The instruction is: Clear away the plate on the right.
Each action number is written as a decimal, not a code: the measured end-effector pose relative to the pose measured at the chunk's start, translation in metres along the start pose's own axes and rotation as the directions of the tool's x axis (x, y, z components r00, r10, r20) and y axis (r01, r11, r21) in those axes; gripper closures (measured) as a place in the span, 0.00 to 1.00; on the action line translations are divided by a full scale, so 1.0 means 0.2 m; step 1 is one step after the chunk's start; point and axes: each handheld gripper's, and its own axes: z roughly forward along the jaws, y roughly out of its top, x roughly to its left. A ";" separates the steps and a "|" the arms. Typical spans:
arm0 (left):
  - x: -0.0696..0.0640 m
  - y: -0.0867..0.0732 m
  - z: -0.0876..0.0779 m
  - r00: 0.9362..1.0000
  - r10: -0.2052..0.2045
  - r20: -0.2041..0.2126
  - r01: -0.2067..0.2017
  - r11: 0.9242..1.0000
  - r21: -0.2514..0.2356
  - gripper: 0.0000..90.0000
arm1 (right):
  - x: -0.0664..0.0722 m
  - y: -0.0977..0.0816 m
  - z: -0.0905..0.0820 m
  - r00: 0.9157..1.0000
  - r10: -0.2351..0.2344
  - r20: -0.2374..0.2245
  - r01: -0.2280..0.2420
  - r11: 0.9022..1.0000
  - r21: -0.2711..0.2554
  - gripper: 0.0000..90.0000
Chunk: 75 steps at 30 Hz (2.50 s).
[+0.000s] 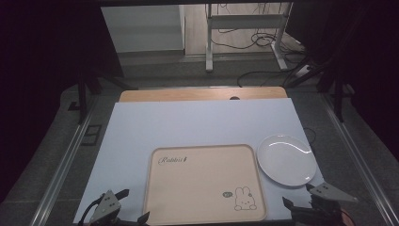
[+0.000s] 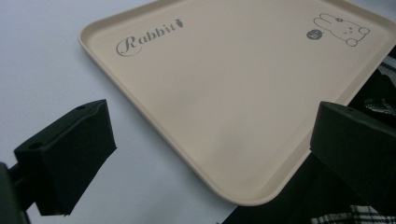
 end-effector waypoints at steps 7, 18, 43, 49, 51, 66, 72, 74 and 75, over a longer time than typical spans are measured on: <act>0.00 0.00 0.00 1.000 -0.002 0.002 0.002 1.000 -0.002 0.00 | 0.01 0.00 0.00 0.994 -0.089 0.071 0.091 0.995 -0.032 0.00; 0.00 0.00 0.00 1.000 -0.004 0.005 0.004 1.000 -0.001 0.00 | 0.01 0.00 0.02 0.987 -0.139 0.085 0.141 0.990 -0.023 0.00; 0.00 0.00 0.00 1.000 0.000 0.003 0.000 1.000 0.000 0.00 | 0.05 0.02 0.07 0.945 -0.303 0.127 0.297 0.953 0.063 0.00; 0.00 0.00 0.00 1.000 0.000 0.003 0.000 1.000 0.000 0.00 | 0.08 0.02 0.10 0.926 -0.342 0.158 0.331 0.939 0.097 0.00; 0.00 0.00 0.00 1.000 -0.001 0.003 0.001 1.000 0.000 0.00 | 0.09 0.02 0.10 0.922 -0.348 0.168 0.335 0.937 0.100 0.00; 0.00 0.00 0.00 1.000 0.000 0.004 0.000 1.000 0.001 0.00 | 0.15 0.03 0.16 0.880 -0.398 0.257 0.364 0.915 0.172 0.00; 0.00 0.00 0.00 1.000 0.001 0.004 -0.001 1.000 0.001 0.00 | 0.19 0.03 0.19 0.829 -0.469 0.303 0.421 0.882 0.214 0.03; 0.00 0.00 0.00 1.000 0.002 0.004 -0.002 1.000 0.001 0.00 | 0.21 0.03 0.20 0.806 -0.505 0.308 0.451 0.861 0.234 0.04; 0.00 0.00 0.00 1.000 0.001 0.004 -0.001 1.000 0.001 0.00 | 0.21 0.03 0.21 0.797 -0.520 0.307 0.462 0.853 0.243 0.04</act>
